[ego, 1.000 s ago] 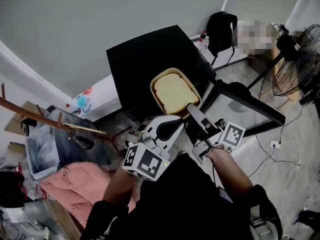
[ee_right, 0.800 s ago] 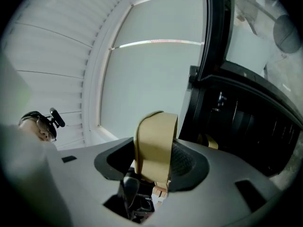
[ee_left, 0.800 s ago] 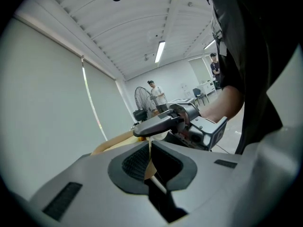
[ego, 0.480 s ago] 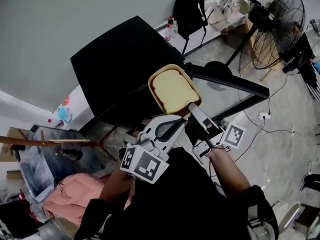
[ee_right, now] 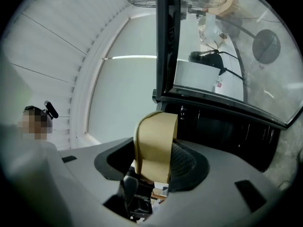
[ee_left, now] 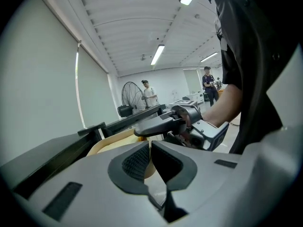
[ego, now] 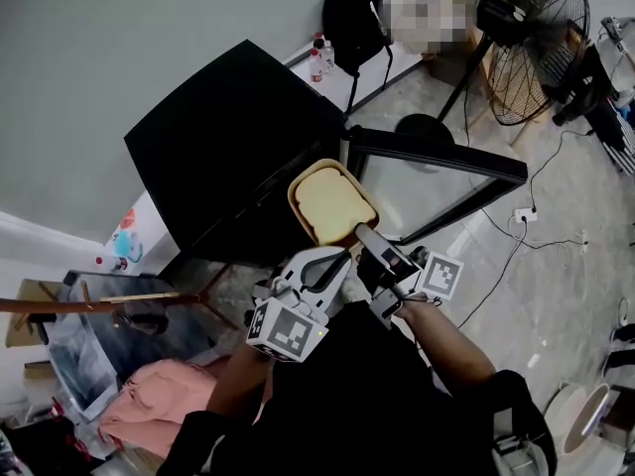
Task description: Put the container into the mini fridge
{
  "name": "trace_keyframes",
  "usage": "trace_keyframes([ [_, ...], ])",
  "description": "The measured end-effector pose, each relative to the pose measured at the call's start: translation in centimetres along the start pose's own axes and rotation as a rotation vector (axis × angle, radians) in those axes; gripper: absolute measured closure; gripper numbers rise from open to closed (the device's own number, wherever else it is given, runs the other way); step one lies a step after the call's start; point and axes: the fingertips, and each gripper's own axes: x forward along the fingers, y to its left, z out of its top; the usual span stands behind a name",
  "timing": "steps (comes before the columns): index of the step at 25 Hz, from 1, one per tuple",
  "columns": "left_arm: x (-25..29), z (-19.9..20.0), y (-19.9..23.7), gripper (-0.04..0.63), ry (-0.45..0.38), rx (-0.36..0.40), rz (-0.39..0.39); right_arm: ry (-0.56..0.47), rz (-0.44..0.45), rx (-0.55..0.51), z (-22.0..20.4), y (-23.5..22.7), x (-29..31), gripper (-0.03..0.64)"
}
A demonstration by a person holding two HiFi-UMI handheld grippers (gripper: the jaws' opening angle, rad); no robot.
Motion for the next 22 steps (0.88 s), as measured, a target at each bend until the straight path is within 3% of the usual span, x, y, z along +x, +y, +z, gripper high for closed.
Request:
trace_keyframes([
  [13, 0.7, -7.2, 3.5, 0.561, 0.116, -0.146, 0.184, 0.085, -0.047, 0.037, -1.9, -6.8, 4.5, 0.394],
  [18, 1.2, -9.4, 4.9, 0.561, 0.177, -0.137, 0.247, 0.109, -0.042, 0.000, -1.9, -8.6, 6.3, 0.394],
  [22, 1.4, -9.8, 5.9, 0.561, 0.167, -0.153, 0.249, 0.104, -0.019, 0.025, -1.6, -9.2, 7.3, 0.396],
])
